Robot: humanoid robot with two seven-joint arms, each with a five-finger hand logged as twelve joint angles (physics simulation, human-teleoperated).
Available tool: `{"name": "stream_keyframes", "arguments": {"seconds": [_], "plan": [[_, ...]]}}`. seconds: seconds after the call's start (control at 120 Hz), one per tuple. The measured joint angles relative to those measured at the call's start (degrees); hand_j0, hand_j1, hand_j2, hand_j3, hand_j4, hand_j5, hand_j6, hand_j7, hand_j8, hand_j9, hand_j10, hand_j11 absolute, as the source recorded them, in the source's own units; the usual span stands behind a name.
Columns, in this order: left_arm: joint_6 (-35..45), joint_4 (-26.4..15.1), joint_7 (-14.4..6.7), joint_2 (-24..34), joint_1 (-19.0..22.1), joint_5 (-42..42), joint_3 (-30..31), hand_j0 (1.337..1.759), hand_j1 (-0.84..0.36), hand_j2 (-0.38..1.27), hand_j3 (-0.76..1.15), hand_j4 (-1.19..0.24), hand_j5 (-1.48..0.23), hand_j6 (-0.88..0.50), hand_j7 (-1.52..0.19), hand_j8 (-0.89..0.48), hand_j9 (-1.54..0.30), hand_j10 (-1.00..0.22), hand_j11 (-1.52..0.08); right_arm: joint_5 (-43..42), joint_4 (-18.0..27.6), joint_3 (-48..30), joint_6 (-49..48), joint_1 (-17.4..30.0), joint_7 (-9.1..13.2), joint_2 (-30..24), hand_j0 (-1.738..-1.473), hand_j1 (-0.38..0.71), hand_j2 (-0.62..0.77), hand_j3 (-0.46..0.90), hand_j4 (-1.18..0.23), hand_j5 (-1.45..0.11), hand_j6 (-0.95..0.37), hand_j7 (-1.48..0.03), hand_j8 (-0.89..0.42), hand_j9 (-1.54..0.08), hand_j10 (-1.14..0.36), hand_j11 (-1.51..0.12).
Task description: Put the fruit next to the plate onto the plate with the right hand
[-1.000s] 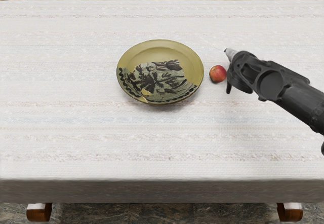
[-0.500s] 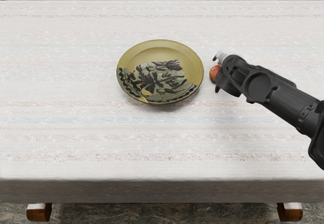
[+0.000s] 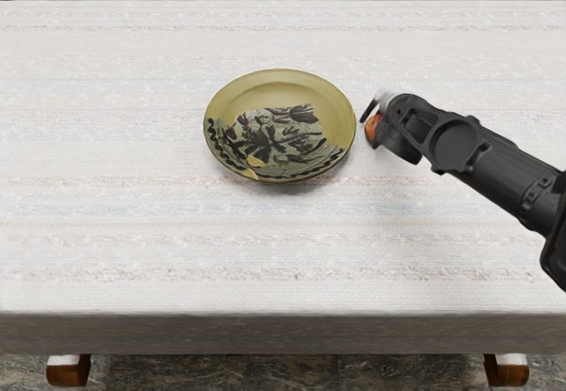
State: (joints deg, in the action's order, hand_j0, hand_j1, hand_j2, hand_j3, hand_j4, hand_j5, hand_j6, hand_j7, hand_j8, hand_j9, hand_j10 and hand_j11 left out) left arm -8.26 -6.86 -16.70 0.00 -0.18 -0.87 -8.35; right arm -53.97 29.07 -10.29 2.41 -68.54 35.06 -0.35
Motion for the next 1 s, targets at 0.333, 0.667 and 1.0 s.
{"name": "stream_keyframes", "arguments": {"seconds": [0.333, 0.667, 1.0], "plan": [[0.00, 0.00, 0.00, 0.00, 0.00, 0.00, 0.00, 1.658, 0.34, 0.00, 0.00, -0.01, -0.01, -0.01, -0.01, -0.01, -0.01, -0.01, -0.01, 5.20, 0.03, -0.39, 0.00, -1.19, -0.07, -2.89, -1.652, 0.28, 0.22, 0.00, -0.69, -0.92, -0.45, -0.91, -0.40, -0.93, -0.65, -0.94], [0.00, 0.00, 0.00, 0.00, 0.00, 0.00, 0.00, 1.658, 0.34, 0.00, 0.00, -0.01, -0.01, -0.01, -0.01, -0.01, -0.01, -0.01, -0.01, 13.03, 2.14, -1.92, -1.13, -6.31, -0.08, -5.83, -1.651, 0.30, 0.23, 0.00, -0.72, -1.00, -0.40, -0.97, -0.35, -1.01, -0.60, -1.01], [0.00, 0.00, 0.00, 0.00, 0.00, 0.00, -0.01, 1.658, 0.34, 0.00, 0.00, -0.01, -0.01, -0.01, -0.01, -0.01, -0.01, -0.01, -0.01, 17.91, 9.12, -7.38, -5.14, -8.53, -0.03, -6.84, -1.648, 0.35, 0.32, 0.00, -0.74, -1.12, -0.37, -1.03, -0.29, -1.05, -0.56, -1.07]]}}
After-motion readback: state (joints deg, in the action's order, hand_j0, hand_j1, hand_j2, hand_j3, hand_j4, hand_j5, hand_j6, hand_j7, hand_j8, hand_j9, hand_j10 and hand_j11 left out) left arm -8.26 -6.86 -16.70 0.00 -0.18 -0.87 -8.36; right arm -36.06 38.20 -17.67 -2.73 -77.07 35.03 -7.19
